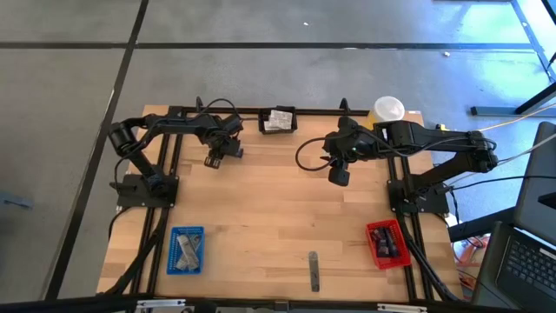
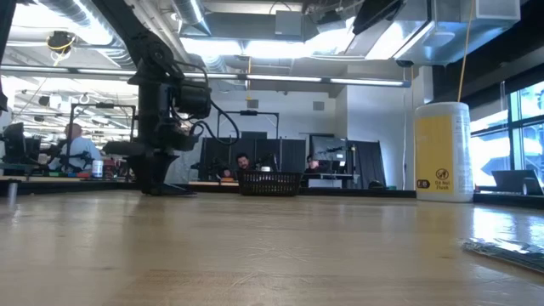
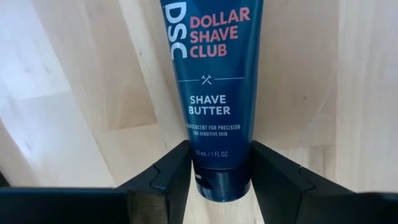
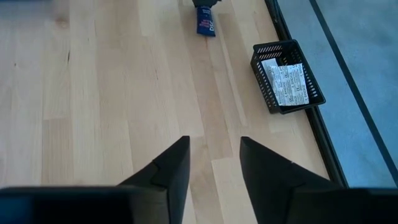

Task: Pick & Place Travel size toiletries
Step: Put the blue shave butter into the red bin

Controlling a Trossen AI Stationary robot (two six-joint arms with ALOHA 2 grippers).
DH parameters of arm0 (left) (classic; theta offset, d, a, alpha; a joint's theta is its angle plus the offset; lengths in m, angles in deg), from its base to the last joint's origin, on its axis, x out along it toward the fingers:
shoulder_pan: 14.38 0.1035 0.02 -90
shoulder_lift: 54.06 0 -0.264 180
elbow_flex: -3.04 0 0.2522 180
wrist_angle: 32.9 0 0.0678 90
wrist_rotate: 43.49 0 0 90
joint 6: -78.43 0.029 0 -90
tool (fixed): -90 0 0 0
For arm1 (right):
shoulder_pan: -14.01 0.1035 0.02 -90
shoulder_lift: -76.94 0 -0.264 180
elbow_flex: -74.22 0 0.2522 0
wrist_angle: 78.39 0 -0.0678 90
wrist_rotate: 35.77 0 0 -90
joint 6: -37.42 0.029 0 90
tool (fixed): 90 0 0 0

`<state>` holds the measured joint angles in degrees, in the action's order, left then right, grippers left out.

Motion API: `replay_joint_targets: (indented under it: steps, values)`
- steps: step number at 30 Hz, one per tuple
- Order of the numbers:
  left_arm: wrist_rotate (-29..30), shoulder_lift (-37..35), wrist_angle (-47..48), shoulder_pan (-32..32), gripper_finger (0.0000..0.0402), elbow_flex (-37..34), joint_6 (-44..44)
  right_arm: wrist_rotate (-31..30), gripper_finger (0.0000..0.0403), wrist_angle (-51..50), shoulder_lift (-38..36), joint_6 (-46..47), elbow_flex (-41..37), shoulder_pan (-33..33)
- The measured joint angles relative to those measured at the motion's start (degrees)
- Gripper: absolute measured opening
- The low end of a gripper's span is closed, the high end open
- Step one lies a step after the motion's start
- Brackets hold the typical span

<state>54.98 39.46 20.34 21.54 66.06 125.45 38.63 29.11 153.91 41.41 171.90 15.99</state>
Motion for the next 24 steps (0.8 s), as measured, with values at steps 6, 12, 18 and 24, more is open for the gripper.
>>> replay_joint_targets:
  steps: [6,12,18,24]
  values:
    - [-4.5,-1.4,0.6,0.0,0.0148,0.0,-2.9,0.0,0.0149,1.6,0.0,-0.1,0.0,0.0]
    - [-12.3,-5.3,1.6,0.0,0.0148,0.0,-8.3,0.0,0.0155,2.8,0.0,1.6,0.0,0.0]
    - [-25.2,-7.5,1.8,0.0,0.0148,0.0,-16.3,2.5,0.0151,2.7,0.0,1.8,0.0,0.0]
    - [-41.2,-7.5,0.8,-1.3,0.0148,0.0,-23.1,6.7,0.0136,3.8,0.0,-2.0,-2.1,1.6]
